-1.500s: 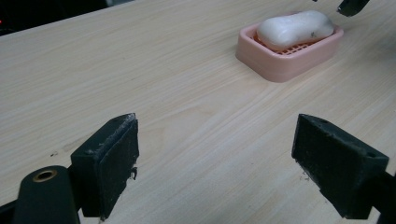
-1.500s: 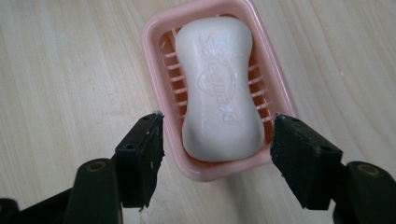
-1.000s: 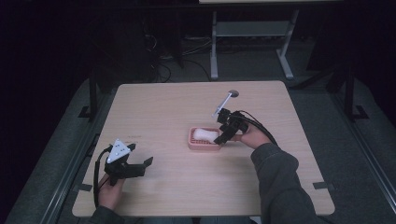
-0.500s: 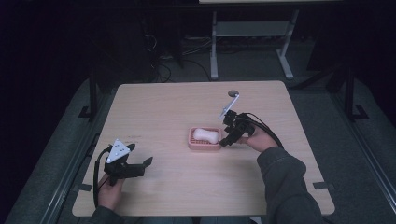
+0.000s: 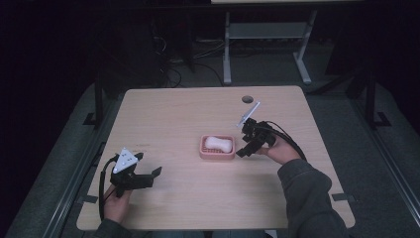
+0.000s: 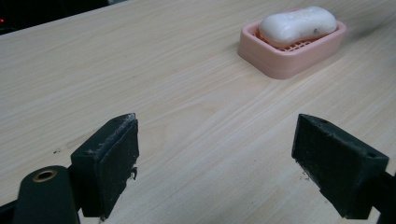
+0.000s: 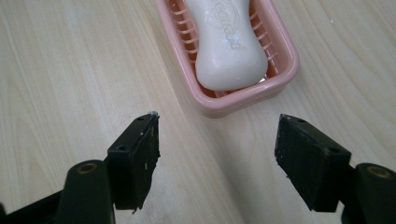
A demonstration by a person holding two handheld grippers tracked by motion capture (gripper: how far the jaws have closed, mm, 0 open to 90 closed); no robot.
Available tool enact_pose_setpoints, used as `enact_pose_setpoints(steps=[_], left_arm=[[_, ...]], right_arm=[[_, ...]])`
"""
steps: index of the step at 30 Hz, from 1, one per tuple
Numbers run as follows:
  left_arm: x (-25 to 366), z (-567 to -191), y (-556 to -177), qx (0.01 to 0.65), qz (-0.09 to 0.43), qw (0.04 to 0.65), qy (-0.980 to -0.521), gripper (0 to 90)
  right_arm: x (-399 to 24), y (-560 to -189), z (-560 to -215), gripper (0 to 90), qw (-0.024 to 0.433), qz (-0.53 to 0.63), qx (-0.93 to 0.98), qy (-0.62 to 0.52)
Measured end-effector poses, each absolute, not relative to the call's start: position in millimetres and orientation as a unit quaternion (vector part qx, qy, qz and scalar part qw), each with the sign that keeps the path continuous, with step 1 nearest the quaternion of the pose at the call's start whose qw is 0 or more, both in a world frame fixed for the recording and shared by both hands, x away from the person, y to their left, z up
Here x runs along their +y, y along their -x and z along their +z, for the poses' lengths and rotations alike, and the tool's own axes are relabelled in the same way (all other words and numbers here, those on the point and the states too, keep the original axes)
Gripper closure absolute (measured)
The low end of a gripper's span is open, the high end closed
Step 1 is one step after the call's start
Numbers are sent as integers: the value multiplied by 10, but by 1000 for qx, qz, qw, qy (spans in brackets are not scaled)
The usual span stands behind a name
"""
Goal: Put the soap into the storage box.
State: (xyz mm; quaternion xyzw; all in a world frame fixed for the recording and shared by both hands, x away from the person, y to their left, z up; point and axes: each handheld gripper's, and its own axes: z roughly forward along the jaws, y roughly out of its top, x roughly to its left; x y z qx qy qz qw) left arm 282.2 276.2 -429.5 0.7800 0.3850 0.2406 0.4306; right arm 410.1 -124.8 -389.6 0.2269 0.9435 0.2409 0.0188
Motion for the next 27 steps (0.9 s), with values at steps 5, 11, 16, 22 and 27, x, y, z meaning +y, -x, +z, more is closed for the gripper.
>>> enact_pose_setpoints(steps=[5,11,16,22,27], left_arm=[[2757,-4297,-2823,384,241,430,-781,146],[2756,-4298,-2823,385,241,429,-781,146],[2752,-4298,-2821,384,240,427,-782,146],[2747,-4304,-2822,385,240,428,-782,146],[2746,-4301,-2820,385,240,425,-784,146]], right_arm=[[-1309,-4065,-3949,301,17,244,942,-231],[-1376,-4016,-3975,297,16,244,940,-237],[-1458,-3976,-4011,295,13,250,937,-245],[-1551,-3919,-4049,293,11,255,933,-255],[-1623,-3881,-4064,286,11,254,931,-263]])
